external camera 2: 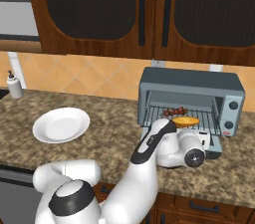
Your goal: Pick up the kebab skewer and baguette bread, and place them inside the toaster oven. Close the toaster oven door and start by setting the timer.
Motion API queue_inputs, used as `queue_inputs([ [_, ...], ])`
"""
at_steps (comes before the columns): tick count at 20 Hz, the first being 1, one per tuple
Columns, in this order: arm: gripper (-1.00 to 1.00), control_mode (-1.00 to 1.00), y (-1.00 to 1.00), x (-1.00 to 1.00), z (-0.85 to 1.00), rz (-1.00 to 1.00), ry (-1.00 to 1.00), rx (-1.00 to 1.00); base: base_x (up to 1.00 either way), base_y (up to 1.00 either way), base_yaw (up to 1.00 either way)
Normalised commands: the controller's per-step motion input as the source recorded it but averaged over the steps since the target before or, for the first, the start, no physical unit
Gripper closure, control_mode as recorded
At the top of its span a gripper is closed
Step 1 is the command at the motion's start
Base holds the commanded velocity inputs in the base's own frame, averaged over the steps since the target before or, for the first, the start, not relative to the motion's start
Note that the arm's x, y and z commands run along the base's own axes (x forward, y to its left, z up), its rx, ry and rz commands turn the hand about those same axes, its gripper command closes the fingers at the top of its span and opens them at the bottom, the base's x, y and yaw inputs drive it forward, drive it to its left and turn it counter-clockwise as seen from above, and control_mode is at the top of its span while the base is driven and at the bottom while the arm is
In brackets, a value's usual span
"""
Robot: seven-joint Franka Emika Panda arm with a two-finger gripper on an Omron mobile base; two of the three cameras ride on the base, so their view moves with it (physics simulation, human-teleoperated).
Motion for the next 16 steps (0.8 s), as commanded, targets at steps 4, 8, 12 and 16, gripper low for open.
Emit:
queue_inputs([
  [4, -1.00, -1.00, 0.00, -0.17, -0.01, 0.00, 0.00, 0.00, 0.00, 0.00, 0.00],
  [8, -1.00, -1.00, 0.00, 0.00, -0.05, 0.00, 0.00, 0.00, 0.00, 0.00, 0.00],
  [12, -1.00, -1.00, 0.00, -0.03, 0.00, 0.00, 0.00, 0.00, 0.00, 0.00, 0.00],
  [16, -1.00, -1.00, 0.00, -0.15, 0.00, 0.00, -0.01, 0.02, 0.00, 0.00, 0.00],
])
